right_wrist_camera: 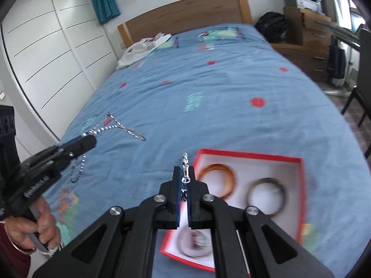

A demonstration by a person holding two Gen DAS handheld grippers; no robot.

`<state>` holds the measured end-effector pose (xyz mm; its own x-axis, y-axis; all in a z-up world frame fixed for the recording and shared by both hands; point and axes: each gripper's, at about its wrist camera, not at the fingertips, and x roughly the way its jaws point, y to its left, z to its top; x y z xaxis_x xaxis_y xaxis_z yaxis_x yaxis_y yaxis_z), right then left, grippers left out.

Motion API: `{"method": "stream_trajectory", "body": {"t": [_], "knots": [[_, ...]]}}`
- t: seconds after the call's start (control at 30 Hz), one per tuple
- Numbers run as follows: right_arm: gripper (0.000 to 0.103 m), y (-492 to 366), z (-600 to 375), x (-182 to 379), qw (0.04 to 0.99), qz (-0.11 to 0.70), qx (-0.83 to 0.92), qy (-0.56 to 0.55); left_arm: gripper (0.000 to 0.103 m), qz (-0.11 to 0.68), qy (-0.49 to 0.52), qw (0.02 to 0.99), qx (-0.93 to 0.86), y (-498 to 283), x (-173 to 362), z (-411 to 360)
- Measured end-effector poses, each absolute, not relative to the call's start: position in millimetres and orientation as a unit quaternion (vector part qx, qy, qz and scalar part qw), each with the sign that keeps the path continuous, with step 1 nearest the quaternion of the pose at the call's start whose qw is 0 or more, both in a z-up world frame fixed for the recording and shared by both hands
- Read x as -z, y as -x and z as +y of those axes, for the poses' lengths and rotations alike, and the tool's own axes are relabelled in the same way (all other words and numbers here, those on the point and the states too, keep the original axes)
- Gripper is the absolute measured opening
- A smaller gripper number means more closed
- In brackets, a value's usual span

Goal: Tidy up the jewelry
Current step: 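Carry the necklace and earring into the red box and open both tools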

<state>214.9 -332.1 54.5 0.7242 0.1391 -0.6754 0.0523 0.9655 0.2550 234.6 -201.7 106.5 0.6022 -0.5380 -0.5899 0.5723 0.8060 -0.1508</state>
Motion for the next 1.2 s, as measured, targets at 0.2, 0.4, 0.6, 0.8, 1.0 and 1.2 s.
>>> {"method": "stream_trajectory", "body": {"t": [0.2,0.4,0.6,0.8,1.0,1.2], "knots": [[0.004,-203.0,-378.7,-47.6,0.916,0.381,-0.006,-0.127,0.008,0.332,-0.021,0.883,0.332,-227.0,-98.4,-257.7],[0.004,-206.9,-405.2,-19.6,0.905,0.406,-0.010,-0.129,0.008,0.370,-0.039,0.868,0.328,-227.5,-54.9,-304.2],[0.004,-223.0,-417.1,20.0,0.890,0.435,-0.012,-0.139,0.008,0.398,-0.060,0.862,0.307,-236.6,-14.7,-322.8],[0.004,-237.3,-422.2,49.3,0.875,0.460,-0.010,-0.150,0.008,0.417,-0.068,0.854,0.304,-242.0,13.8,-324.6],[0.004,-243.2,-426.4,62.6,0.866,0.476,-0.006,-0.151,0.008,0.431,-0.065,0.845,0.311,-240.9,27.0,-322.5],[0.007,-243.1,-429.1,66.0,0.863,0.482,0.000,-0.151,0.008,0.432,-0.068,0.843,0.313,-238.6,31.6,-322.9]]}}
